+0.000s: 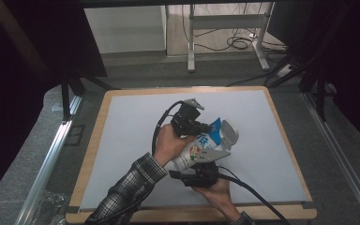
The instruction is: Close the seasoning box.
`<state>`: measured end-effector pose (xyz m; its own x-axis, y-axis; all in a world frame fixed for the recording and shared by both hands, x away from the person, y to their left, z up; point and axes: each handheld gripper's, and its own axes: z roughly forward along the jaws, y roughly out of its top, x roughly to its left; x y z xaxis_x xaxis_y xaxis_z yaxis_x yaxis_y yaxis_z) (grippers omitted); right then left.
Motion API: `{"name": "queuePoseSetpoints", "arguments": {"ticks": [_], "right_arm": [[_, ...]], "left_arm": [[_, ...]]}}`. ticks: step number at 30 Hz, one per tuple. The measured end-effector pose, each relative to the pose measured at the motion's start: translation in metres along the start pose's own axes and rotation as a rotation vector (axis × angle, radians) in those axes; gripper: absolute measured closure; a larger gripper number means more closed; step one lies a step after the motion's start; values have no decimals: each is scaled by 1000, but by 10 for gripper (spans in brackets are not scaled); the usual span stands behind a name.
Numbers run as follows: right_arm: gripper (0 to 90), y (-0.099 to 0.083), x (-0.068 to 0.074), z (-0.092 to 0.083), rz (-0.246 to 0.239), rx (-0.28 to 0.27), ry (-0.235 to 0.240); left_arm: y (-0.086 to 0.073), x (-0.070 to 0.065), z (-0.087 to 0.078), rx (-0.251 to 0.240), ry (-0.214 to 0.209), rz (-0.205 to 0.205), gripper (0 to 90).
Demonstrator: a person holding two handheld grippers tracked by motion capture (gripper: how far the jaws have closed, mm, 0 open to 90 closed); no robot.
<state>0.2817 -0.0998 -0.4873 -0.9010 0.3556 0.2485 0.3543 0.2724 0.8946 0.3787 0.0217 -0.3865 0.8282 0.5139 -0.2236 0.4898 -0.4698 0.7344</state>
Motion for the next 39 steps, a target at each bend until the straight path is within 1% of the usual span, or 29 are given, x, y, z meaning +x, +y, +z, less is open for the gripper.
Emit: {"name": "queuePoseSetpoints", "arguments": {"ticks": [15, 27, 30, 39], "right_arm": [[562, 1, 0, 0, -2, -7, 1], [562, 1, 1, 0, -6, -11, 2], [562, 2, 1, 0, 2, -16, 7], [562, 2, 0, 0, 3, -17, 8]], "left_arm": [[2, 0, 0, 14, 1, 3, 896], [3, -2, -1, 13, 6, 5, 896], [3, -2, -1, 16, 8, 6, 896], [4, -1, 0, 17, 9, 6, 896]]}}
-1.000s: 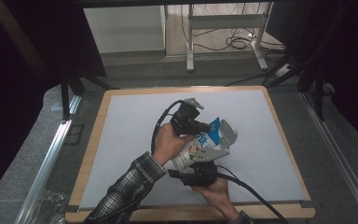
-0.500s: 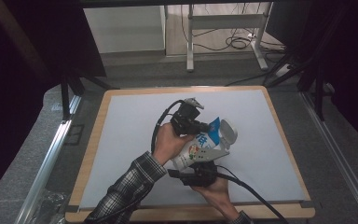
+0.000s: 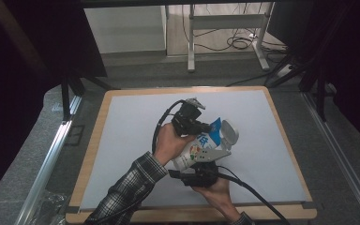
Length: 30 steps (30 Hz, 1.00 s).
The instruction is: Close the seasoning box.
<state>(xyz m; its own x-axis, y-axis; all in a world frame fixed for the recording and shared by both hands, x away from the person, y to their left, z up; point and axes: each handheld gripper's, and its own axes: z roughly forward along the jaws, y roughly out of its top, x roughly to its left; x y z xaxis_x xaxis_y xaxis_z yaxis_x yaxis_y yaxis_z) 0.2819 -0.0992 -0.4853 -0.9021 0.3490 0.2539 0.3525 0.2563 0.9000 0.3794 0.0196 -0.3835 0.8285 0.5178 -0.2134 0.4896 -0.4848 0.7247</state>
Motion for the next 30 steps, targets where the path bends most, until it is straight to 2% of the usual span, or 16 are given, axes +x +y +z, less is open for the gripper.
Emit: {"name": "queuePoseSetpoints", "arguments": {"ticks": [30], "right_arm": [[562, 1, 0, 0, 11, -10, -2]], "left_arm": [[3, 1, 1, 15, 1, 3, 897]]}}
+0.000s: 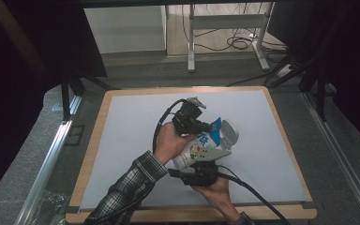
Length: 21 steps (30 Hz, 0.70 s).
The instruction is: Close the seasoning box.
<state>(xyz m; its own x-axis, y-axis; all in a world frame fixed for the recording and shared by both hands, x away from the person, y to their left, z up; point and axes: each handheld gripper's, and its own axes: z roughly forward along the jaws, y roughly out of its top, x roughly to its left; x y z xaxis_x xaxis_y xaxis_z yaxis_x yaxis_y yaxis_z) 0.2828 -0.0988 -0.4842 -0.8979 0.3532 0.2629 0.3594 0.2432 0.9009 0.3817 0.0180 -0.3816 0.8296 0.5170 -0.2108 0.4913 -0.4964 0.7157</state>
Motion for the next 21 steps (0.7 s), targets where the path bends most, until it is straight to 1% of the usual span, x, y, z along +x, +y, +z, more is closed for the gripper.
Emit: {"name": "queuePoseSetpoints", "arguments": {"ticks": [15, 21], "right_arm": [[562, 1, 0, 0, -4, -3, -1], [563, 1, 1, -1, -4, -5, 0]], "left_arm": [[2, -1, 1, 9, -1, 0, 896], [3, -1, 1, 13, 0, 6, 896]]}}
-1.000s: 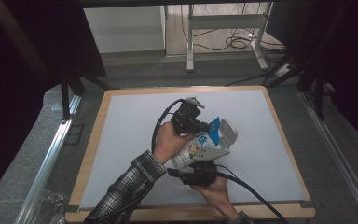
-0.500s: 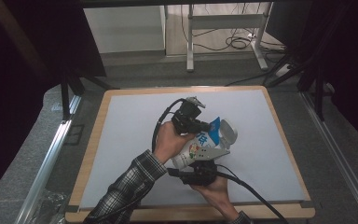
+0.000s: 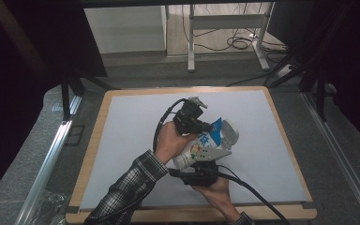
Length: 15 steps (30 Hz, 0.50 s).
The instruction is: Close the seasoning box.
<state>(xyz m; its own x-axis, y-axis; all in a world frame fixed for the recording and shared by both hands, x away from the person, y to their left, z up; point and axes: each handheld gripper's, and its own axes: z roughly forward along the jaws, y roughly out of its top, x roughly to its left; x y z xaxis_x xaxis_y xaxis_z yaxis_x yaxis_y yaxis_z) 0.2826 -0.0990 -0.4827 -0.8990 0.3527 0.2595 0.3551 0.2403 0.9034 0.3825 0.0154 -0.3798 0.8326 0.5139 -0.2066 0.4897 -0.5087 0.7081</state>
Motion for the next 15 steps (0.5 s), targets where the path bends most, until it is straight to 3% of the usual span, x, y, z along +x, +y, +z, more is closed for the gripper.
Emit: {"name": "queuePoseSetpoints", "arguments": {"ticks": [15], "right_arm": [[573, 0, 1, 0, -1, -5, -3]], "left_arm": [[1, -1, 0, 6, 2, 2, 897]]}}
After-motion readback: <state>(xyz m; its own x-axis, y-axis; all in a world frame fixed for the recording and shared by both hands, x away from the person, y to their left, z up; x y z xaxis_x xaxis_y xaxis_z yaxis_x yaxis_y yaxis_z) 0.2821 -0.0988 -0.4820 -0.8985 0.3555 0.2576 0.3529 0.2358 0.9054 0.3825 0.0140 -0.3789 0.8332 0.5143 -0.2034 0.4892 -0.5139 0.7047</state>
